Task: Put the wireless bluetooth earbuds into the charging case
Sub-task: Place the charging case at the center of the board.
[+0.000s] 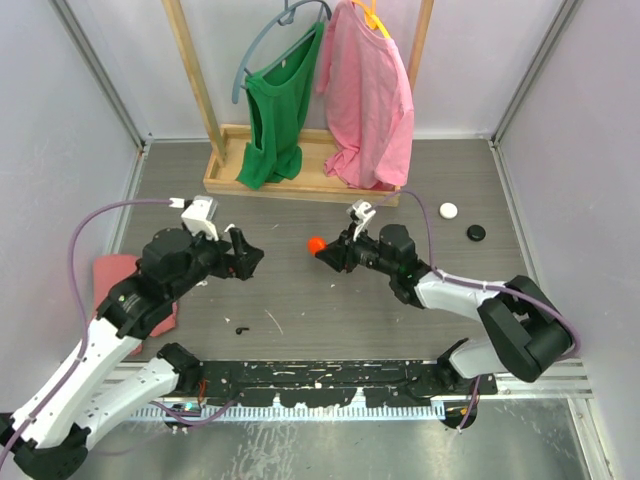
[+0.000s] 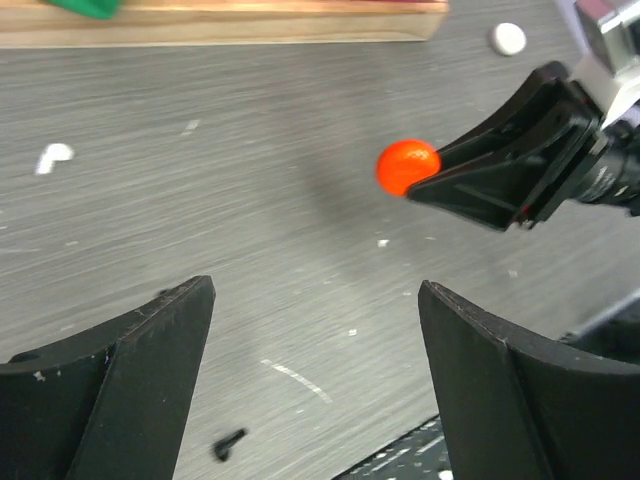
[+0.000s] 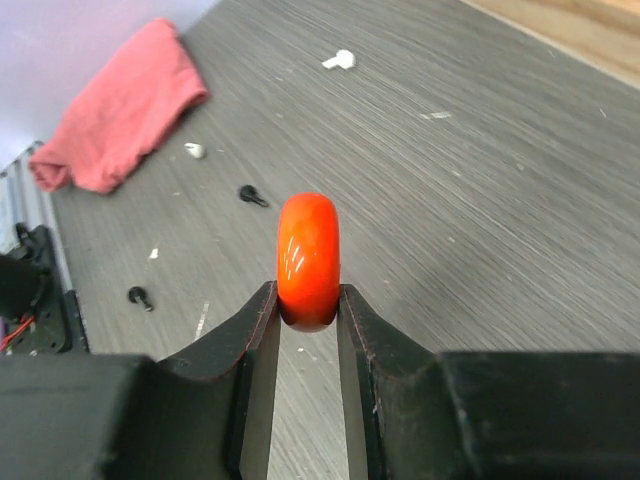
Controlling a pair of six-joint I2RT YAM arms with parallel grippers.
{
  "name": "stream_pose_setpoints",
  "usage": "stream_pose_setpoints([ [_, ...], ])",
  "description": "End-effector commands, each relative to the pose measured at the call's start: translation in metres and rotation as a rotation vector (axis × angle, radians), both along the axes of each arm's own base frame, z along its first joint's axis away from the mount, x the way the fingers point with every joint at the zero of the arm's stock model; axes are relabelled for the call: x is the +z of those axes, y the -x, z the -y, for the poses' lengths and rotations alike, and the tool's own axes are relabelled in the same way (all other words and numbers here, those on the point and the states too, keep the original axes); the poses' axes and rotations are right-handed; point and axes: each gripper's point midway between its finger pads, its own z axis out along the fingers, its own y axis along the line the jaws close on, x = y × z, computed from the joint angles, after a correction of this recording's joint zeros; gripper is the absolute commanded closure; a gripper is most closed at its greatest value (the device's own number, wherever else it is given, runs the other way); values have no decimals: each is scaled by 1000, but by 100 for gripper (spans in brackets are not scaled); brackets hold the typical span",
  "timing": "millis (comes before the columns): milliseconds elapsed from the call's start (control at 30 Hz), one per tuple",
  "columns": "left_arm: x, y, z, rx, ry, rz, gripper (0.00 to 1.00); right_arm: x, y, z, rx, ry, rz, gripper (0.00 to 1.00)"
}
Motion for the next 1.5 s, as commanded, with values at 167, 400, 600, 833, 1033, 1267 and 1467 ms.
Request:
stream_pose_setpoints([
  [167, 19, 4, -86, 290, -159, 227, 0, -45, -59, 10, -278, 64, -284, 97],
  [400, 31, 13, -113, 377, -170, 302, 2, -74, -94, -4, -350, 45, -409, 95],
  [600, 17, 13, -116, 379, -220, 258, 2, -88, -118, -8, -399, 26, -462, 89],
  [833, 24, 17, -123, 417, -163, 277, 2, -102, -129, 2, -485, 29, -503, 66],
  [1033, 26, 19, -120, 401, -130, 279, 2, -105, -124, 23, -549, 53, -517, 48],
  [1267, 23, 18, -120, 408, -125, 237, 2, -103, -106, 45, -585, 94, -533, 34],
  [1467, 27, 21, -120, 418, -97, 218, 2, -89, -78, 78, -614, 232, -518, 28],
])
